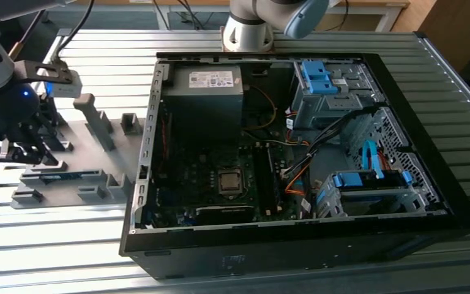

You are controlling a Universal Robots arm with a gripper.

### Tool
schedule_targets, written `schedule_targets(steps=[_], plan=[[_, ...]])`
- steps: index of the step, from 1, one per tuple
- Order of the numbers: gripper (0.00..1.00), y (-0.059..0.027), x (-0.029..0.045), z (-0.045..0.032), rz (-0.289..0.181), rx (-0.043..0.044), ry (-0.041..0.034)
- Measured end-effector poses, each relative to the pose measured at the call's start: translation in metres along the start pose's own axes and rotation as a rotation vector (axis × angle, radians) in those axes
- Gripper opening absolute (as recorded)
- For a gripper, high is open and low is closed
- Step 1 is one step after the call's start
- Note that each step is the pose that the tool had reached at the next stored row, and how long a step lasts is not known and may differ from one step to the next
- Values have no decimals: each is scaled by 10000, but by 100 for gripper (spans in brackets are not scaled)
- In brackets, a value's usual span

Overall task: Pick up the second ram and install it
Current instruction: 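Pick up the second ram and move it above second insertion slot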

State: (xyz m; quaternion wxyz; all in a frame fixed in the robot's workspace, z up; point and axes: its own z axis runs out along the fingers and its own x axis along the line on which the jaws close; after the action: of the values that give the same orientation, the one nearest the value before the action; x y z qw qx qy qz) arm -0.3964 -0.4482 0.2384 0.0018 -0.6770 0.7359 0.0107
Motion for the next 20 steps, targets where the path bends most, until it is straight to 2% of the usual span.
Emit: schedule_targets(steps=[20], plan=[[37, -2, 22, 31, 1, -1, 0]])
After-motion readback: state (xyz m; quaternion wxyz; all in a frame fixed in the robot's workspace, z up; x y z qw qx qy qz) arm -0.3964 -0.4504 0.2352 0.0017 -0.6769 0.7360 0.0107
